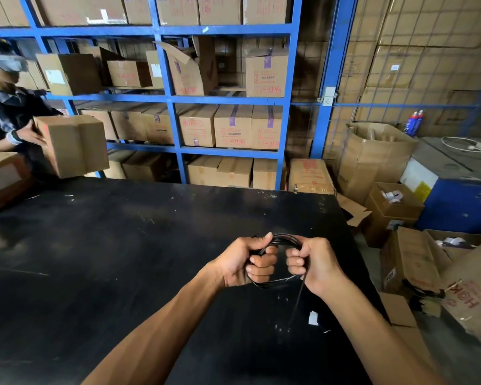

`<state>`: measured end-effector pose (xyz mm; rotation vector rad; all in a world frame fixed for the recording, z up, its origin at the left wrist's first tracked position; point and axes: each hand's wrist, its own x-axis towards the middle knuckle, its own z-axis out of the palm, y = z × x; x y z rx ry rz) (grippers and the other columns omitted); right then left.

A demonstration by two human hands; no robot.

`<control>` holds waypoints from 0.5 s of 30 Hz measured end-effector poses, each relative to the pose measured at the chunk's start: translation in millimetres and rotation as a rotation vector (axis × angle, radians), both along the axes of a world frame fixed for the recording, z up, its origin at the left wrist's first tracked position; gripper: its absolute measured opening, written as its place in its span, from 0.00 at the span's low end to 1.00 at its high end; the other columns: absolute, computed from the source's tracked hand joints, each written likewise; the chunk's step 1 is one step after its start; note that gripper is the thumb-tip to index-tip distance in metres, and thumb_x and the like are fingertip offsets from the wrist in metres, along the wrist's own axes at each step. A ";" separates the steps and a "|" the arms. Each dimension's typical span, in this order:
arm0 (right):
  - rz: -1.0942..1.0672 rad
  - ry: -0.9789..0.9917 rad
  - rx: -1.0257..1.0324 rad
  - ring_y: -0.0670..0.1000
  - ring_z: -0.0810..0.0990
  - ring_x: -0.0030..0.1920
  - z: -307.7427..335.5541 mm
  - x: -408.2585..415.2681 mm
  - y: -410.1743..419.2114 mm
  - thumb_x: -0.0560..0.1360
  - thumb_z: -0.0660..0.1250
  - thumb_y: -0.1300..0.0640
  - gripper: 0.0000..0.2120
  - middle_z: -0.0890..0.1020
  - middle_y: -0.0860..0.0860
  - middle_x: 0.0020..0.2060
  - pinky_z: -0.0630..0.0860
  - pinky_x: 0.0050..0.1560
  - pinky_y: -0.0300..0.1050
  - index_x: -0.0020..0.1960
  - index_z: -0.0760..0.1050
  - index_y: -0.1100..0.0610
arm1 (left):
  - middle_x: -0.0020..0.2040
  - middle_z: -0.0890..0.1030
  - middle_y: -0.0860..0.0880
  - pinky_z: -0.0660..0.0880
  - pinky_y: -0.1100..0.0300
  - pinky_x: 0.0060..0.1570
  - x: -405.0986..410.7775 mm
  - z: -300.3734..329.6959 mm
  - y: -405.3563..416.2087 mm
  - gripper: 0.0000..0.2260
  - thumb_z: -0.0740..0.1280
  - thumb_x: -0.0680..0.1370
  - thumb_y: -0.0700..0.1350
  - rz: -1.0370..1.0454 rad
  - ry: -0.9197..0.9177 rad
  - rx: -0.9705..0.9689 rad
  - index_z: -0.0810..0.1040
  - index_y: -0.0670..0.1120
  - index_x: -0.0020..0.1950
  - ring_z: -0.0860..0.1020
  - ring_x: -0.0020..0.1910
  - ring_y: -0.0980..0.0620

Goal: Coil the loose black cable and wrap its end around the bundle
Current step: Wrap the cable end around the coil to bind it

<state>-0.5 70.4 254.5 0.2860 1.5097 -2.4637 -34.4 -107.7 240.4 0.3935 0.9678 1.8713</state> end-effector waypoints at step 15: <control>0.161 0.198 0.241 0.44 0.60 0.21 -6.3 1.1 -11.7 0.67 0.55 0.57 0.19 0.66 0.47 0.23 0.55 0.22 0.36 0.45 0.82 0.62 | 0.28 0.62 0.48 0.64 0.63 0.31 6.5 18.2 -16.8 0.21 0.59 0.82 0.55 -0.334 0.378 -0.139 0.61 0.42 0.38 0.60 0.28 0.51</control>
